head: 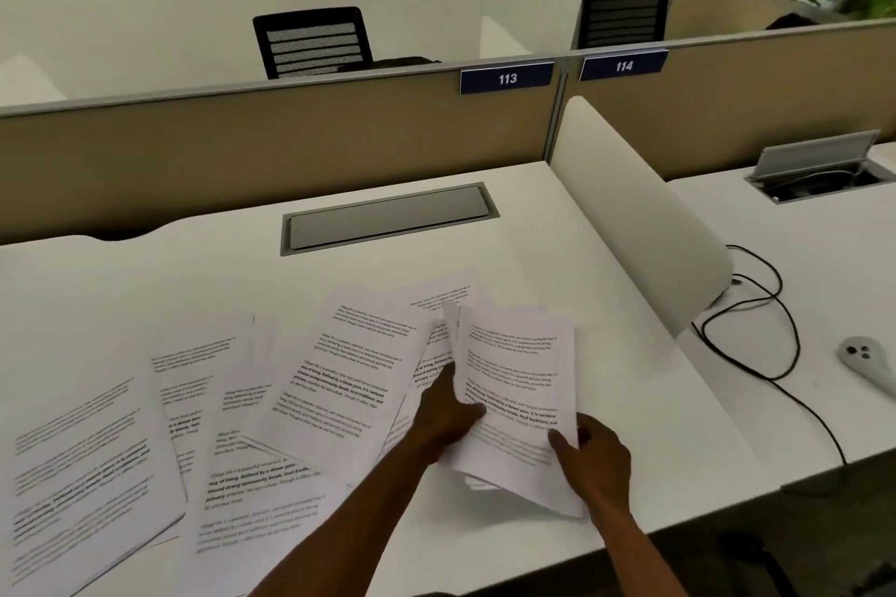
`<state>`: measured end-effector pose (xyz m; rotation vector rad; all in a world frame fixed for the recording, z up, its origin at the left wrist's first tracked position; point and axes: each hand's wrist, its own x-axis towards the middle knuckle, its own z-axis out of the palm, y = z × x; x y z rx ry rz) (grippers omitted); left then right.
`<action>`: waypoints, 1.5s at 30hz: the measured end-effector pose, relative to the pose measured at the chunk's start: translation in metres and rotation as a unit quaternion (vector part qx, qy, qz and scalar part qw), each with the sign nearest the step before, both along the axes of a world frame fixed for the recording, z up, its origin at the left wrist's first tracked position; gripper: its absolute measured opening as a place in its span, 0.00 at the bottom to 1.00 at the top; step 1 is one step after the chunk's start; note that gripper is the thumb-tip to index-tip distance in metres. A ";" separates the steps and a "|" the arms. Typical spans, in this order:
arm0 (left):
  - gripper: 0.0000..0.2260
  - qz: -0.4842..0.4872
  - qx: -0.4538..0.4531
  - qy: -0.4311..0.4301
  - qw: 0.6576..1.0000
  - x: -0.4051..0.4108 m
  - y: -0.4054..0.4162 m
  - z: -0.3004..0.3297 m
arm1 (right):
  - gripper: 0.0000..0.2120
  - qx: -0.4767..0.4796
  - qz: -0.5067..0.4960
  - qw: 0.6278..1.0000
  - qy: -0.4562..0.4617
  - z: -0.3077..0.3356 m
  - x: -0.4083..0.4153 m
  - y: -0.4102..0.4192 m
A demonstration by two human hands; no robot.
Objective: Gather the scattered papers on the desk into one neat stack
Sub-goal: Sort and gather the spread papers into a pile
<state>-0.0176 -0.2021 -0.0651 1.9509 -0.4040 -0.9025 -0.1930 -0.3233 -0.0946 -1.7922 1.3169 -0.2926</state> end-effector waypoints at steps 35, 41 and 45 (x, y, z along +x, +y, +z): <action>0.48 0.093 0.318 -0.254 0.908 0.159 0.130 -0.012 | 0.21 0.135 -0.026 0.980 -0.143 -0.005 0.033 0.003; 0.20 0.145 0.204 -0.308 0.918 0.169 0.134 -0.001 | 0.20 0.139 -0.025 0.979 -0.150 -0.003 0.035 0.008; 0.10 0.109 0.094 -0.245 0.959 0.166 0.131 0.019 | 0.21 0.142 -0.026 0.978 -0.150 0.000 0.036 0.010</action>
